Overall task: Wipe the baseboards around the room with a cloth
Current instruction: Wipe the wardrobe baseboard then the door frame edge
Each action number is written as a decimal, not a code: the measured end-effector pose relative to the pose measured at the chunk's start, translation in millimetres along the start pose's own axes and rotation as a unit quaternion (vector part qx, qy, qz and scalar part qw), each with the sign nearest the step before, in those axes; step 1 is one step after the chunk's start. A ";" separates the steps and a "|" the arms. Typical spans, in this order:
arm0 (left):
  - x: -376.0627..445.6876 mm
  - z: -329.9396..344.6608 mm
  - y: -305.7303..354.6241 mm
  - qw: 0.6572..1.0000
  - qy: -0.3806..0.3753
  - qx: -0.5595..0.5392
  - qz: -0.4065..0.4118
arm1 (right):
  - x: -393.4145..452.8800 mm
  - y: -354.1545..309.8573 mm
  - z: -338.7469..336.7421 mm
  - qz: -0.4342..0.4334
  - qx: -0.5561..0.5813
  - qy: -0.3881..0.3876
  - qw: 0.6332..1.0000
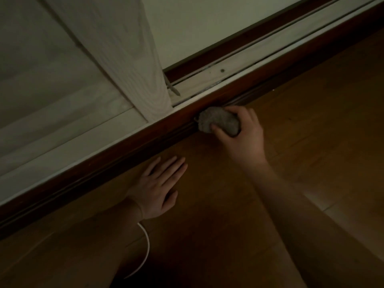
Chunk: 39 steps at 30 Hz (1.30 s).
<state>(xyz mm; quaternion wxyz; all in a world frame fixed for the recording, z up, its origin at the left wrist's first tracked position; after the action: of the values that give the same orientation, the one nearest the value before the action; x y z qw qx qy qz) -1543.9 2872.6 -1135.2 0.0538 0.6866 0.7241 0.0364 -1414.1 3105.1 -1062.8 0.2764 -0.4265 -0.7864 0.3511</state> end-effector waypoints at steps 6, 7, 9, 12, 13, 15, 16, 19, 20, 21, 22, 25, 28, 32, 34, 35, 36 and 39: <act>-0.1 0.4 -0.6 1.000 -0.010 0.004 -0.004 | 70.4 46.8 -57.7 0.028 -0.068 0.046 0.996; 0.0 0.6 -0.5 1.000 -0.010 0.003 -0.004 | 77.5 50.8 -62.4 0.029 -0.070 0.040 0.996; -0.1 0.4 -0.7 1.000 -0.012 0.005 -0.004 | 86.9 59.3 -67.9 0.029 -0.073 0.027 0.997; -0.3 0.2 -1.5 1.000 -0.013 0.007 -0.004 | 101.8 78.6 -82.5 0.087 -0.057 0.089 0.991; 0.2 0.8 -1.5 1.000 -0.012 0.008 -0.003 | 108.9 84.6 -89.6 0.119 -0.060 0.120 0.984; 0.3 1.9 -1.2 1.000 -0.008 0.003 -0.003 | 121.8 93.5 -102.5 0.173 -0.081 0.156 0.969; 0.2 2.4 -1.2 1.000 -0.003 -0.001 -0.003 | 124.4 94.3 -105.1 0.180 -0.087 0.169 0.965; -0.8 2.1 -1.6 1.000 0.003 0.001 0.003 | 103.0 86.2 -95.1 0.151 -0.059 0.199 0.967; -1.0 1.7 -1.3 1.000 0.004 0.001 0.002 | 86.7 85.0 -87.9 0.145 -0.041 0.203 0.968; -0.9 1.5 -0.9 1.000 0.004 0.001 0.002 | 67.9 85.5 -80.8 0.148 -0.026 0.200 0.968; -0.7 1.3 -0.7 1.000 0.002 0.000 0.002 | 47.9 88.3 -74.2 0.155 -0.018 0.189 0.970; 0.7 1.4 -2.0 1.000 0.004 0.000 0.004 | 3.3 107.3 -58.3 0.150 -0.044 0.145 0.977; 1.1 2.9 0.0 1.000 0.003 0.000 0.003 | -5.4 122.6 -55.8 0.126 -0.059 0.134 0.981; 1.8 1.4 -0.1 1.000 0.005 0.014 0.008 | -1.0 130.5 -64.1 0.089 -0.079 0.103 0.988; 2.3 0.2 0.4 1.000 0.003 0.019 0.009 | -2.6 133.5 -65.1 0.069 -0.087 0.101 0.989; 2.2 -0.5 1.1 1.000 0.000 0.024 0.008 | -3.0 134.0 -63.9 0.068 -0.087 0.102 0.989; 1.8 -1.4 2.2 1.000 -0.005 0.030 0.005 | -3.6 133.8 -62.6 0.067 -0.088 0.104 0.988; 2.8 -2.5 4.9 0.999 -0.020 0.042 -0.006 | -3.5 133.8 -60.7 0.055 -0.099 0.103 0.988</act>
<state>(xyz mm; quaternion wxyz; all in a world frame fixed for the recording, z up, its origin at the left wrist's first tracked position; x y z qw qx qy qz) -1539.5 2875.8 -1132.1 0.0397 0.6846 0.7278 -0.0079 -1304.1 3173.5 -1132.2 0.2930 -0.5285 -0.7596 0.2404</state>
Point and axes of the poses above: each hand's wrist, its own x-axis towards the middle knuckle, its own z-axis out of the palm, y = z × x, the point moved 1 cm from there along x, towards the middle knuckle, and after that the axes turned 11 degrees about y, right-handed, at the moved point
